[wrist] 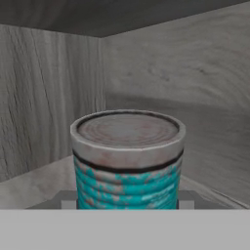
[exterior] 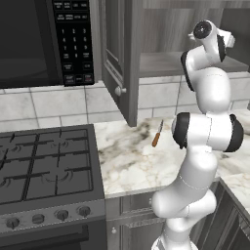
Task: Stack two cans on top of the other two cans in the cabinet.
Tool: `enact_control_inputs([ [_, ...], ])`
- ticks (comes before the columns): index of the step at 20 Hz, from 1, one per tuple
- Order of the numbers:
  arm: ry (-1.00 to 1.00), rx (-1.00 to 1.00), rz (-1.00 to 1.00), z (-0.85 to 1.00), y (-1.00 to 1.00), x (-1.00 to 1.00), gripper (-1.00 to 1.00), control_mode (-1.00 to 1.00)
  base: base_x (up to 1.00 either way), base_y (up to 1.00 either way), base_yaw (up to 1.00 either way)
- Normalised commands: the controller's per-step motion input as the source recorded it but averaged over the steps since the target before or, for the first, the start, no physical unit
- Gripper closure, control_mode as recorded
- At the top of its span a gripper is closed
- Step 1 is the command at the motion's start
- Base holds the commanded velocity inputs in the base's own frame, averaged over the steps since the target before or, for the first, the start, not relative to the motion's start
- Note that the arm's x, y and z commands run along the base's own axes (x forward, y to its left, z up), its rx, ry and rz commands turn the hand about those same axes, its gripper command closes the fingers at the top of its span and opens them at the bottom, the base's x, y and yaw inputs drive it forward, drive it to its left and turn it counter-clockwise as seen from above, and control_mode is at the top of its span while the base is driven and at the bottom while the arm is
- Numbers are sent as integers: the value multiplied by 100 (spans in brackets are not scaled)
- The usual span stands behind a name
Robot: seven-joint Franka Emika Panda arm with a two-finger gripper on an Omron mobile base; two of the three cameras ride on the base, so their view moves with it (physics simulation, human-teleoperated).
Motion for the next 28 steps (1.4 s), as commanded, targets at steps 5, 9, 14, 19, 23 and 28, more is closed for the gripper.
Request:
enact_control_inputs([
  [5, 0, 0, 3, 0, 0, 1, 100, -100, 0, 0, 0],
  [9, 0, 0, 2, 0, 0, 0, 100, -100, 0, 0, 0],
  [14, 0, 0, 1, 0, 0, 0, 100, -100, 0, 0, 0],
  [19, 0, 0, 1, 0, 1, 0, 100, -100, 0, 0, 0],
  [23, 0, 0, 2, 0, 2, 0, 100, -100, 0, 0, 0],
  [28, 0, 0, 1, 2, 2, 0, 100, -100, 0, 0, 0],
])
